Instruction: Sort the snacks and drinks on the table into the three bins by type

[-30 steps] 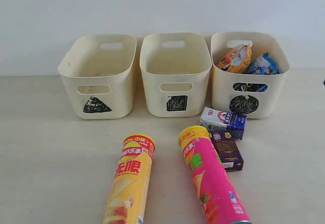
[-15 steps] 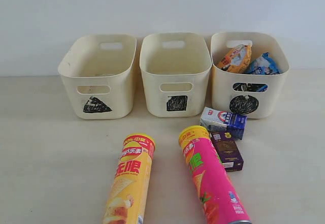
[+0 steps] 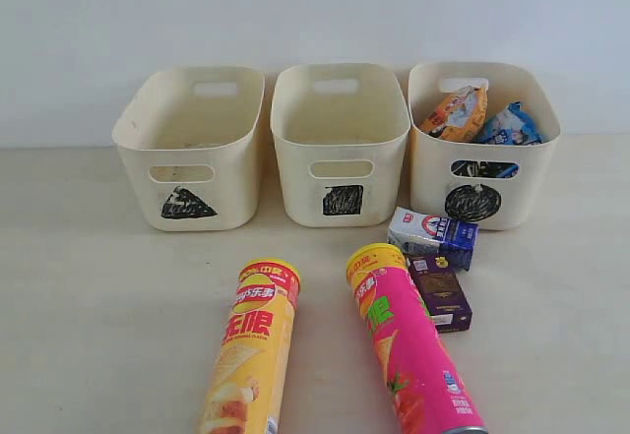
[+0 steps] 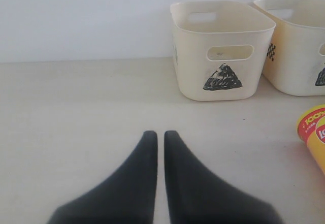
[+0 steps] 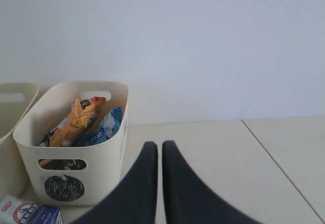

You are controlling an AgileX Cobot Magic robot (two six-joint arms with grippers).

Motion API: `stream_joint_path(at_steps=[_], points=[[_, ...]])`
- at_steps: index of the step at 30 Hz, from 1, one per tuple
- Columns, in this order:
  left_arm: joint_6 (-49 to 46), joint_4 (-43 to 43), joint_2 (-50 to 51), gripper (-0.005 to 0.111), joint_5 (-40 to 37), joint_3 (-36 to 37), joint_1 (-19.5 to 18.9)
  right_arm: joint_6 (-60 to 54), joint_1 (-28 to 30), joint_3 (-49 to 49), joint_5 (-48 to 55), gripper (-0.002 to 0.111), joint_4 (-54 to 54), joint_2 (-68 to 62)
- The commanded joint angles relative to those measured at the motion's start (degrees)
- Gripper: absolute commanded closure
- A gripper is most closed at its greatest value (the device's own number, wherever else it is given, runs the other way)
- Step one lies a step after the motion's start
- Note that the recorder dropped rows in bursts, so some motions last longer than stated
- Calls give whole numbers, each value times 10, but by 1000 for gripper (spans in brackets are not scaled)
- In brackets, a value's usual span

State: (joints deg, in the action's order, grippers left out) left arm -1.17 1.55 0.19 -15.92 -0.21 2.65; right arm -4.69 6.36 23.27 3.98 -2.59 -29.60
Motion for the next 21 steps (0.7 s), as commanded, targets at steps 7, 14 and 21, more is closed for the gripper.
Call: stream_joint_path(at_steps=[7, 14, 21], points=[[3, 0, -2, 103, 5, 2, -2, 61, 4, -84, 11, 108, -3, 181], [3, 0, -2, 103, 5, 2, -2, 60, 4, -131, -9, 108, -3, 273], [3, 0, -2, 103, 5, 2, -2, 55, 4, -134, 3, 108, 0, 283]])
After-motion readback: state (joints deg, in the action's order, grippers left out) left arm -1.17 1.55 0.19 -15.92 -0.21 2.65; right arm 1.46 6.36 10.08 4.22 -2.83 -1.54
